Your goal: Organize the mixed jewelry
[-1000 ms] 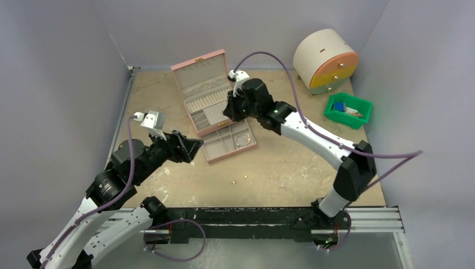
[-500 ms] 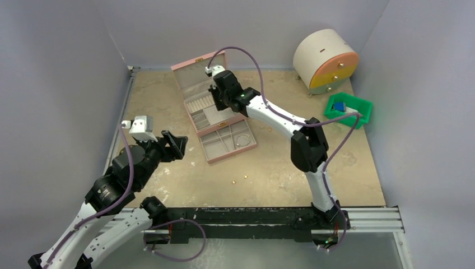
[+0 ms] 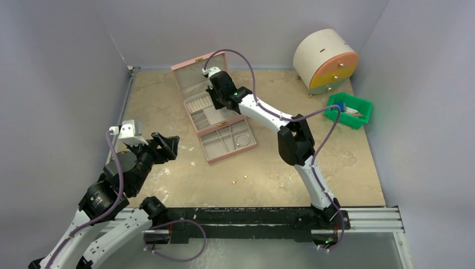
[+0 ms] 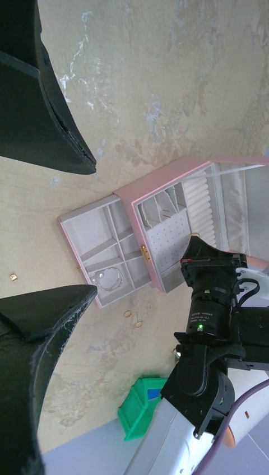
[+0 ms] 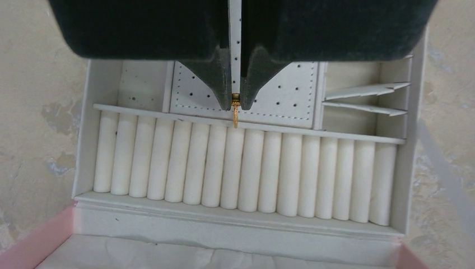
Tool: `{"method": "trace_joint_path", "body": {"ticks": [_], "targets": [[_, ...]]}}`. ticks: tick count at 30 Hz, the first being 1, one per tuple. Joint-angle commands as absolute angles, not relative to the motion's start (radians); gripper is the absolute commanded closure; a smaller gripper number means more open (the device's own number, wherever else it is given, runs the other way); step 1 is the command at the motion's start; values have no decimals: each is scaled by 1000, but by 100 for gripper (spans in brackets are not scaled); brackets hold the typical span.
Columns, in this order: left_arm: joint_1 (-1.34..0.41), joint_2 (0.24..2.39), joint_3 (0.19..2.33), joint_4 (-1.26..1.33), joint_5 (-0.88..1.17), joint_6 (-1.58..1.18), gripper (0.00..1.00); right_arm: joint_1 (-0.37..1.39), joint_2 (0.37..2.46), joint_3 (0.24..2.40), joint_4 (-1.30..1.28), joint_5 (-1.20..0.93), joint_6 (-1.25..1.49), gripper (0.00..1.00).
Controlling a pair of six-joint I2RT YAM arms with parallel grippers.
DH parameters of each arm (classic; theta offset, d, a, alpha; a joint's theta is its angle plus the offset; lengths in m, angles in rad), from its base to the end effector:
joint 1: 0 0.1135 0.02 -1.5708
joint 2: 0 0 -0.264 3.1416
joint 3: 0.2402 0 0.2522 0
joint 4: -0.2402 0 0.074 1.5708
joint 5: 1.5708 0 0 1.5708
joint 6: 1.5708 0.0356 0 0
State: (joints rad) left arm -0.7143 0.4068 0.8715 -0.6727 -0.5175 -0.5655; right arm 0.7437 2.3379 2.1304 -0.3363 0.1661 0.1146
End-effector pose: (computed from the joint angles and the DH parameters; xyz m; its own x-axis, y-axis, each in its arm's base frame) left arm 0.0662 -0.0341 0.3597 -0.2408 -0.4075 -0.8809 0.0883 0.8946 -0.4380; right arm 0.4078 0.3671 0.2554 -0.4427 -0.2540 -0.8599 -0.5163 0.8563 0.0129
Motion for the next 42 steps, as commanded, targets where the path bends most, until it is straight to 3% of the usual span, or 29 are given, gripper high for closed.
{"method": "trace_joint_path", "body": {"ticks": [1, 42], "targets": [[-711, 398, 877, -652, -549, -583, 28, 724, 2339, 2189, -288, 168, 97, 100], [-708, 397, 880, -657, -569, -586, 28, 694, 2550, 2334, -295, 122, 140, 100]]}}
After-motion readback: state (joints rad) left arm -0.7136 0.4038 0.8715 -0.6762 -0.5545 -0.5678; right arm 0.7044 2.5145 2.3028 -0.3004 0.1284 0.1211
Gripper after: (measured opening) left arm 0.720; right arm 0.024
